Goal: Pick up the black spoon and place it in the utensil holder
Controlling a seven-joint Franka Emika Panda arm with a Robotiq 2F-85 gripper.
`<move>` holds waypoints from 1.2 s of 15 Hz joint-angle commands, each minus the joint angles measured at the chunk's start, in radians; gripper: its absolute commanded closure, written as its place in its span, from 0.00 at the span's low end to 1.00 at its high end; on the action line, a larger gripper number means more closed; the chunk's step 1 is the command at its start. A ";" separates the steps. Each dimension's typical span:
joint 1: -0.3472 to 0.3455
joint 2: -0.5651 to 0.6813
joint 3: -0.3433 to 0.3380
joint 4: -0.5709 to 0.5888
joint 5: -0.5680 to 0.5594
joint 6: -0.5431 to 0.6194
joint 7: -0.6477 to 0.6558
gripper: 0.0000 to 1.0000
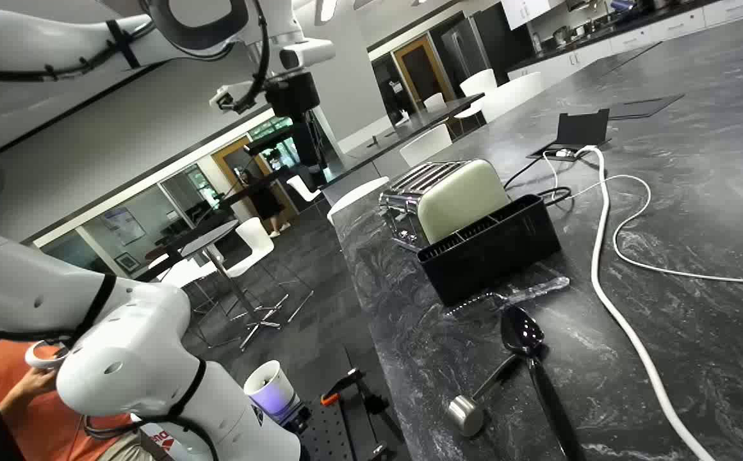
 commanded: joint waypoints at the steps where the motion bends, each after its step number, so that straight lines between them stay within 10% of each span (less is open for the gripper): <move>1: -0.015 0.001 0.012 0.003 0.004 -0.004 -0.005 0.00; 7: -0.015 0.001 0.012 0.003 0.004 -0.004 -0.005 0.00; 15: -0.007 0.134 -0.204 0.050 -0.378 0.079 -0.599 0.00; 18: -0.006 0.213 -0.325 0.056 -0.360 0.224 -0.857 0.00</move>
